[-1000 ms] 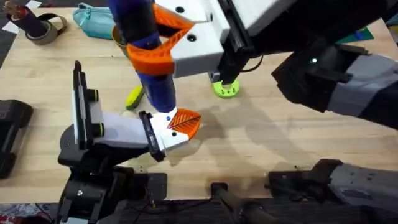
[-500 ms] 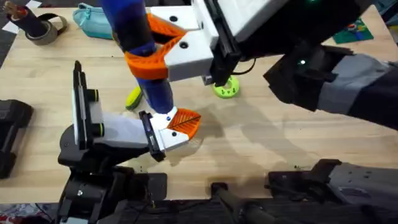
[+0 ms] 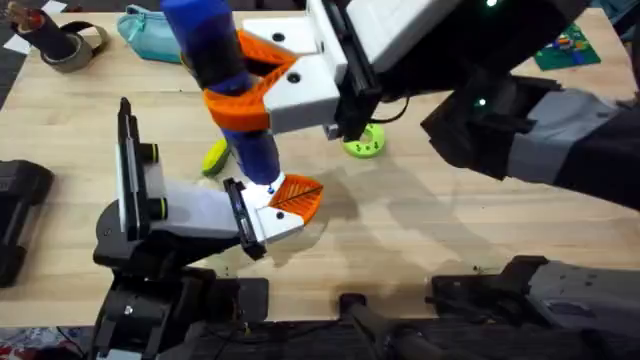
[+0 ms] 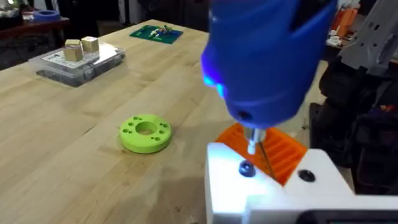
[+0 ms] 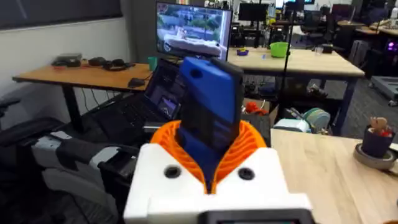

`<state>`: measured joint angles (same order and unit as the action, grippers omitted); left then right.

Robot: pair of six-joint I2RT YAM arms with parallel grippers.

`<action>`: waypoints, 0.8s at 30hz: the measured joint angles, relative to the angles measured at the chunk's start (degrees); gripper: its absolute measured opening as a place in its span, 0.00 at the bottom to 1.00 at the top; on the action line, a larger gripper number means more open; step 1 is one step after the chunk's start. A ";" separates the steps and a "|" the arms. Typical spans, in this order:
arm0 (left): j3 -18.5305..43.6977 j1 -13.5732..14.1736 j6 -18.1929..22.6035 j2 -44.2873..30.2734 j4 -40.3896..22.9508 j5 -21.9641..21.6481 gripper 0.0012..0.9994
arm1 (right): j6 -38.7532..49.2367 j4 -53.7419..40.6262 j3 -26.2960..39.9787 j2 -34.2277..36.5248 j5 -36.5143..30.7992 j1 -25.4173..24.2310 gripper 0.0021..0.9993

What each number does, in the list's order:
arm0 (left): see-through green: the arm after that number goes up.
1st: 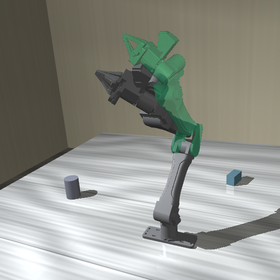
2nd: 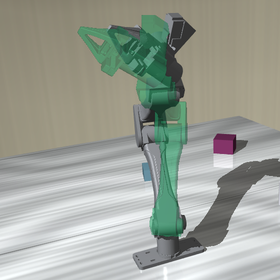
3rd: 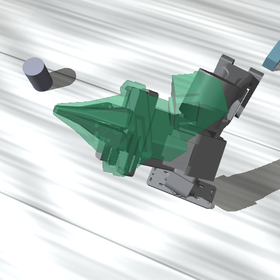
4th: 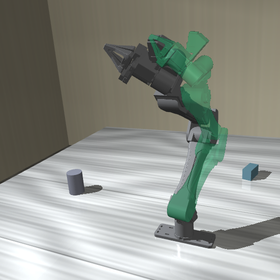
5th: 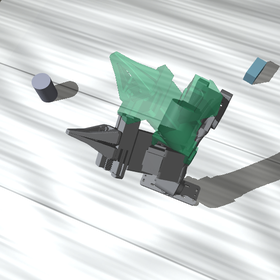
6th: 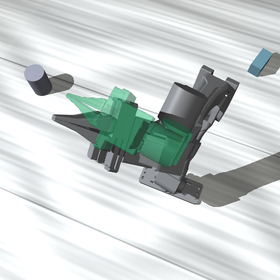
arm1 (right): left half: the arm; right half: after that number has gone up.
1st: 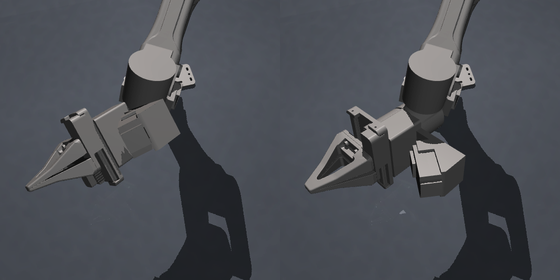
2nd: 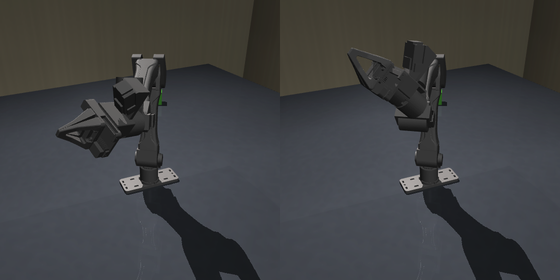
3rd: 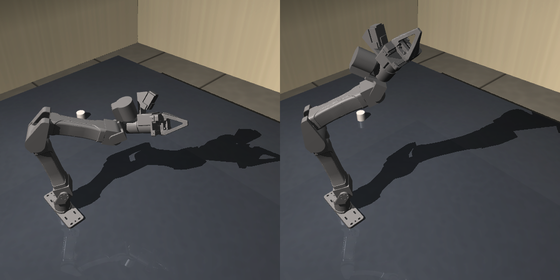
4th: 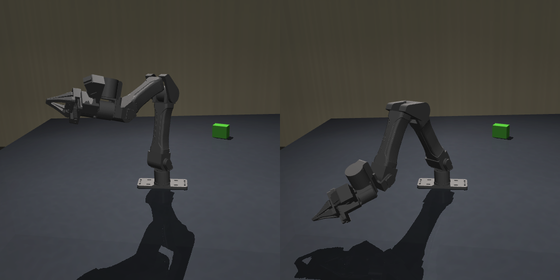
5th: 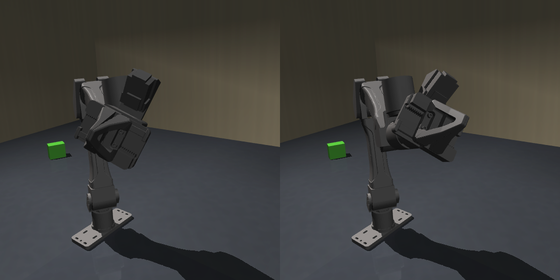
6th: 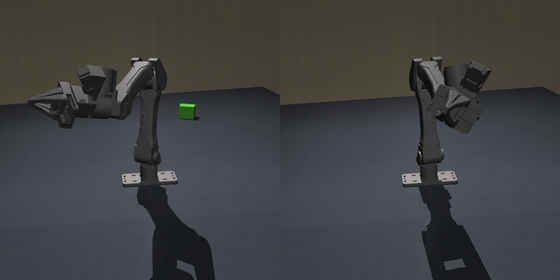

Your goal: Pick up the gripper from the table and insert it into the empty holder that is missing its gripper. Then pick up a screw, insert it into the mounting hole, and use the screwdriver to tighten it. Finally, clean up the table by picking up the vegetable and placing it into the bucket.

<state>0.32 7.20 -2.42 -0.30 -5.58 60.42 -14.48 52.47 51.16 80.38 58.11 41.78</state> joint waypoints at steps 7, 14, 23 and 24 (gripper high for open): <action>0.00 0.00 0.00 0.00 0.00 0.00 0.01 | -0.01 0.11 -0.72 0.00 0.01 0.00 0.02; 0.00 0.00 -0.01 -0.01 0.00 0.00 0.01 | 0.84 0.20 -1.21 0.00 -0.01 0.00 0.02; 0.00 0.00 0.01 -0.02 0.00 0.00 0.01 | 1.46 0.22 -1.23 0.00 -0.44 0.62 0.02; 0.00 0.00 0.01 -0.02 0.00 0.00 0.01 | 1.46 0.21 -1.23 0.00 -0.44 0.66 0.02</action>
<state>0.32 7.20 -2.42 -0.31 -5.58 60.42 -13.02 52.68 49.93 80.38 57.66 42.44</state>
